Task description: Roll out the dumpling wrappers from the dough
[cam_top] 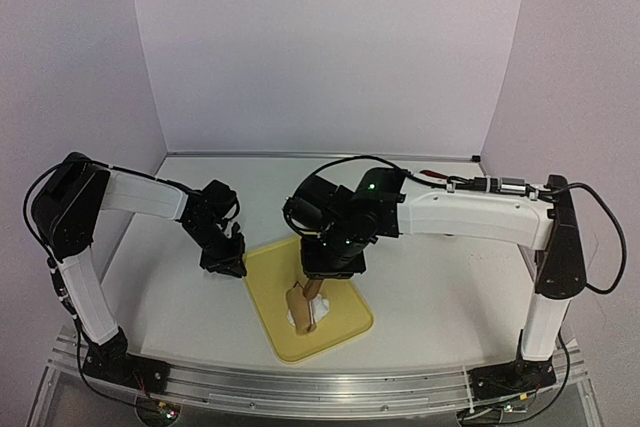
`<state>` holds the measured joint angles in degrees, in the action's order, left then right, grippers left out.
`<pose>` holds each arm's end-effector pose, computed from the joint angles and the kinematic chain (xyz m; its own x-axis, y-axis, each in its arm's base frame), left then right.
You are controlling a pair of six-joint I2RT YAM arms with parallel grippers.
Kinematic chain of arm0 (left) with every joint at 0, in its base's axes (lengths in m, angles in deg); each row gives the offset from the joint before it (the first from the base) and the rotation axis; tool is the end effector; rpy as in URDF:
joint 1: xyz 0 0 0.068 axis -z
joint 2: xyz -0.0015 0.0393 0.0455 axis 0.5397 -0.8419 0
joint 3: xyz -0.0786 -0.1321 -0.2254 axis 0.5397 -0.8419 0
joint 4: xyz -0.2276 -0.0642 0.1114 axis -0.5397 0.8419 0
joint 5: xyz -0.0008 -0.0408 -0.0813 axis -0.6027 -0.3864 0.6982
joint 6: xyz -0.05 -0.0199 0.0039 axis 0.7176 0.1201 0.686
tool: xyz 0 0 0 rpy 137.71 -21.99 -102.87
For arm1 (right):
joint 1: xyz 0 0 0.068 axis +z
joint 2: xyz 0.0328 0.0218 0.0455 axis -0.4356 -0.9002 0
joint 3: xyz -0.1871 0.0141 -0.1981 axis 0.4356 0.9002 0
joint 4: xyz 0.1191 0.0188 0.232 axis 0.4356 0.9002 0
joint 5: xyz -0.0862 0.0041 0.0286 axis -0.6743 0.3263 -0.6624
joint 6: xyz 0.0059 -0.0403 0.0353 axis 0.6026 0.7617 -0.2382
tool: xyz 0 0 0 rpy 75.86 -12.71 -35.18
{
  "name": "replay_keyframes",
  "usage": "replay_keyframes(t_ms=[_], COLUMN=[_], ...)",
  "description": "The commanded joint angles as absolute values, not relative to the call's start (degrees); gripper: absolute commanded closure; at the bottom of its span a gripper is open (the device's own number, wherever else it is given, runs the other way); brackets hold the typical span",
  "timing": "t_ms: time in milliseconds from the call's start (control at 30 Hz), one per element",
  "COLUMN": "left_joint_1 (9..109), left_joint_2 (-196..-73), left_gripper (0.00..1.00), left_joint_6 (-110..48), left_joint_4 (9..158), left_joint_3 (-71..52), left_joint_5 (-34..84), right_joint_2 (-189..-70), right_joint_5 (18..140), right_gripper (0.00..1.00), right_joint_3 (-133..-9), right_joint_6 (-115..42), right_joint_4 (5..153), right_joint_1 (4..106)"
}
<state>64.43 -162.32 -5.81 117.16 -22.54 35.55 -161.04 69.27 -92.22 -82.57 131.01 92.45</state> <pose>0.2693 -0.1804 0.1352 -0.9988 -0.0490 -0.0004 -0.0449 0.9180 -0.3941 0.1652 0.3789 0.2473 -0.9484 -0.1921 -0.2521 -0.2599 0.9265 0.2720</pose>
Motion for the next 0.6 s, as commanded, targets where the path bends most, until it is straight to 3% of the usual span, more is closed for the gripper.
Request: replay_keyframes(t_ms=[0,567], left_joint_1=[64.39,64.39], left_joint_2=[-165.64,-165.40], left_gripper=[1.00,1.00], left_joint_6=[-11.83,-11.30], left_joint_4=[120.42,120.23], left_joint_3=[-23.60,-23.84], left_joint_5=[28.33,28.41], right_joint_2=[-177.08,-176.80], right_joint_5=[65.34,64.76], right_gripper=[1.00,1.00], right_joint_3=[-82.58,-82.28], right_joint_6=[-81.23,-80.88], right_joint_4=[148.55,148.52], right_joint_1=[91.93,91.94])
